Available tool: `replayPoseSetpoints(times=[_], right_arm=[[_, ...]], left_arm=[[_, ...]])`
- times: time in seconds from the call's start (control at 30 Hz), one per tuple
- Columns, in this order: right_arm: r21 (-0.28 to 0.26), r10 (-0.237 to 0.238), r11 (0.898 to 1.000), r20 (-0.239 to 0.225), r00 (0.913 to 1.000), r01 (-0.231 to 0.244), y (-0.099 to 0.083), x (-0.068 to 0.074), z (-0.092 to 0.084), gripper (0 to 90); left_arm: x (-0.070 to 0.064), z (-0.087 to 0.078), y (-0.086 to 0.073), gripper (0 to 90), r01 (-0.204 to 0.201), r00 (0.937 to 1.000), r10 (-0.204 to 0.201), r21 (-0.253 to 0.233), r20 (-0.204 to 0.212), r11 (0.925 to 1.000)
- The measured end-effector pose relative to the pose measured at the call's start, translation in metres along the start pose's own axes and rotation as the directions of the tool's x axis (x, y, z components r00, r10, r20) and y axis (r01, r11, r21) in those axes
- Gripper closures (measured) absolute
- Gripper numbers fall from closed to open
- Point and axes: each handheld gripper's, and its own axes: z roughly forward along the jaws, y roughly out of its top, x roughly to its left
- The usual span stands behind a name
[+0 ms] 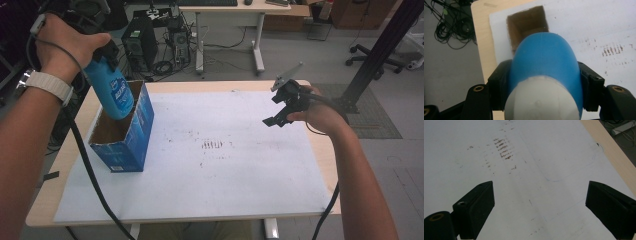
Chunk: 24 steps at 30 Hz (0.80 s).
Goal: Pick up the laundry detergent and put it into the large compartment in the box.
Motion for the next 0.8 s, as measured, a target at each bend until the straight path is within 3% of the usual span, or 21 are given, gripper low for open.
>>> replayPoseSetpoints(times=[0.2,0.8], right_arm=[[-0.003,-0.002,1.0,-0.001,1.0,0.002,0.001,0.0,0.001,8.6],[-0.004,-0.001,1.0,0.002,1.0,0.001,0.001,0.0,0.0,8.6]], left_arm=[[0.007,0.008,-0.004,37.8,0.023,0.9997,-0.023,0.004,-0.011,0.9997],[0.014,0.03,-0.012,37.8,0.039,0.9991,-0.039,0.017,-0.02,0.9991]])
